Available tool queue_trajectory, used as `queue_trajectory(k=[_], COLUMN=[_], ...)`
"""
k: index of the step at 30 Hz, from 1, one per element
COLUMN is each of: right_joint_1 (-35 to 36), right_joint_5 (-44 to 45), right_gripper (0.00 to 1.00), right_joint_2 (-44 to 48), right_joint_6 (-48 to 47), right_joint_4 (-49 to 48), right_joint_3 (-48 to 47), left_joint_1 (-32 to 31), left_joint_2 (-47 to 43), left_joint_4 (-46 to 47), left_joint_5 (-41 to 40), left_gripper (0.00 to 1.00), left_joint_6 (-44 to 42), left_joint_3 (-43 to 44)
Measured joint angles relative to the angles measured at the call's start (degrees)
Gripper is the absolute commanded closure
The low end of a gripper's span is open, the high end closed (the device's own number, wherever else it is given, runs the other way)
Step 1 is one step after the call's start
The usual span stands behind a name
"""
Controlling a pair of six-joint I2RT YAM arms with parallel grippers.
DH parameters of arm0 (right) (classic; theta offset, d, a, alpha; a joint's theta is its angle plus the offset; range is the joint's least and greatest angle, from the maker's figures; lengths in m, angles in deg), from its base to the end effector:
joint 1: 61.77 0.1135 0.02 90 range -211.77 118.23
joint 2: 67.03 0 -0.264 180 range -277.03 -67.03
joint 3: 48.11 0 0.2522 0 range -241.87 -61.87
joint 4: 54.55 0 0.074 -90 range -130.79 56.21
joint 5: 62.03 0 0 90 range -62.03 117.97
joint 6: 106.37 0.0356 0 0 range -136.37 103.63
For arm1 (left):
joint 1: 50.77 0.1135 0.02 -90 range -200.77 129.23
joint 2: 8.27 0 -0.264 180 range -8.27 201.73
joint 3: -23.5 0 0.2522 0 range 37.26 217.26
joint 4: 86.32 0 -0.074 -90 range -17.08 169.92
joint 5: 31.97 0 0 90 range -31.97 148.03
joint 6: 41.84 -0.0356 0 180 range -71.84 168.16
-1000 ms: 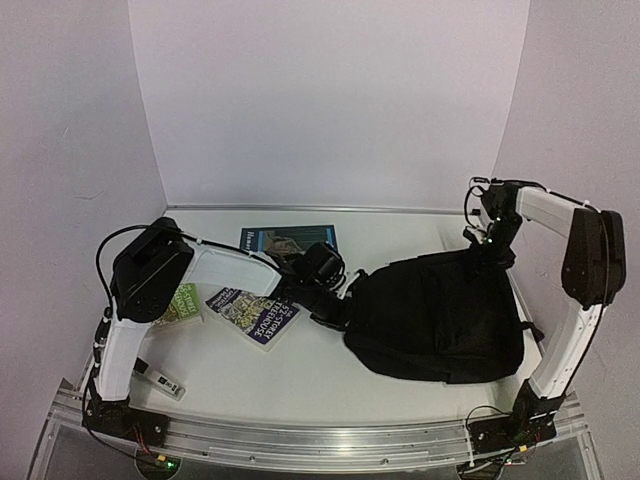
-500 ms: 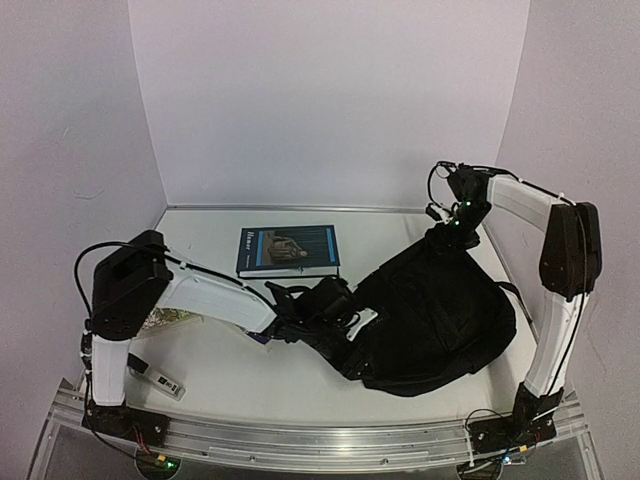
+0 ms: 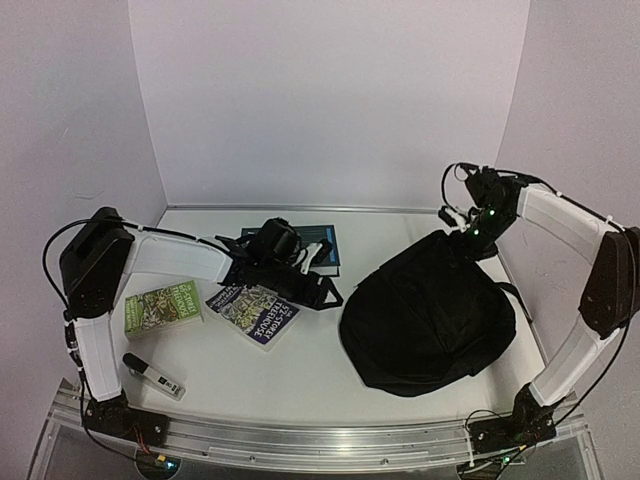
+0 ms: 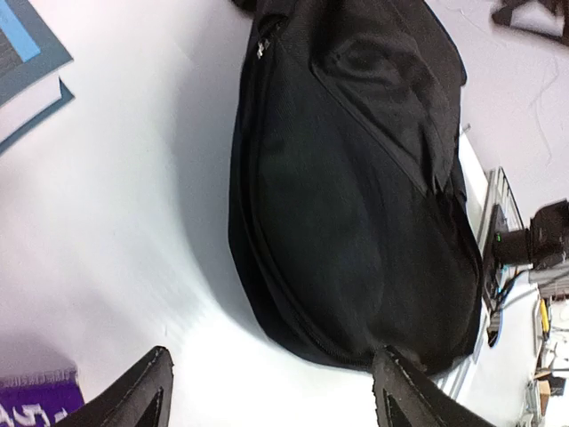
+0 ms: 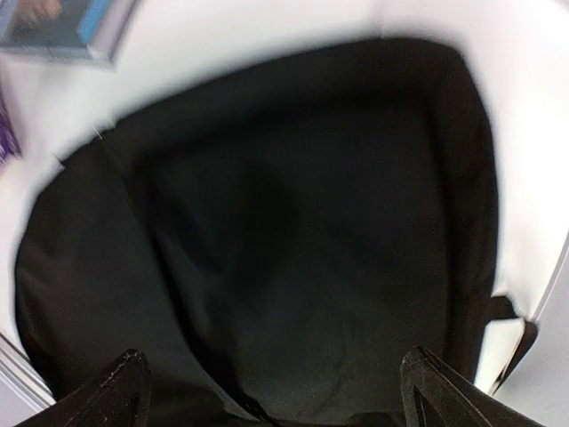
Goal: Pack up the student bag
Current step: Adjust the student bag at the center of the board.
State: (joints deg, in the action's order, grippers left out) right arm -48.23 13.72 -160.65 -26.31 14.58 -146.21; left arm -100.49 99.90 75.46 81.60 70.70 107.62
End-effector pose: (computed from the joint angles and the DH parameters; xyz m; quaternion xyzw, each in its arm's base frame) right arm 0.3232 0.0868 0.2986 -0.2236 0.9423 0.1278 0.2138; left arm 0.2552 -0.3232 0.1898 0.2907 0.8507 -0.3844 0.2098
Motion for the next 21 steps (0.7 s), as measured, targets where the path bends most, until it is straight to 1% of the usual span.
queue_trajectory(k=[4,9,12,15,17,18,21], right_joint_1=[-0.1,-0.1,-0.1,-0.4,-0.4,-0.4,-0.1], right_joint_5=[2.4,2.6,1.2,-1.1,-3.3,-4.5,-8.0], right_gripper=[0.06,0.09,0.10,0.11,0.11,0.11,0.11], right_joint_2=[-1.2,-4.9,-8.7,-13.3,-15.8,-16.9,-18.6], right_joint_6=[-2.3,-4.4,-5.1,-5.2,-5.0,-4.9,-4.5], right_joint_4=[1.5,2.0,1.6,1.7,1.8,1.8,1.1], right_joint_3=[7.0,8.7,7.7,4.8,2.1,0.5,-3.3], left_joint_1=[0.0,-1.9,-5.2,-9.6,-12.0,-13.1,-15.0], left_joint_2=[5.6,10.7,12.6,13.5,13.7,13.8,13.6], left_joint_4=[0.3,1.1,1.5,1.7,2.4,3.0,4.7], left_joint_5=[2.2,6.3,6.5,6.5,6.7,6.9,7.4], left_gripper=[0.54,0.70,0.77,0.78,0.77,0.73,0.53], left_joint_6=[-0.2,-1.3,-3.0,-4.0,-4.3,-4.3,-4.4], left_joint_3=[5.1,6.4,7.2,8.7,9.0,9.1,8.4])
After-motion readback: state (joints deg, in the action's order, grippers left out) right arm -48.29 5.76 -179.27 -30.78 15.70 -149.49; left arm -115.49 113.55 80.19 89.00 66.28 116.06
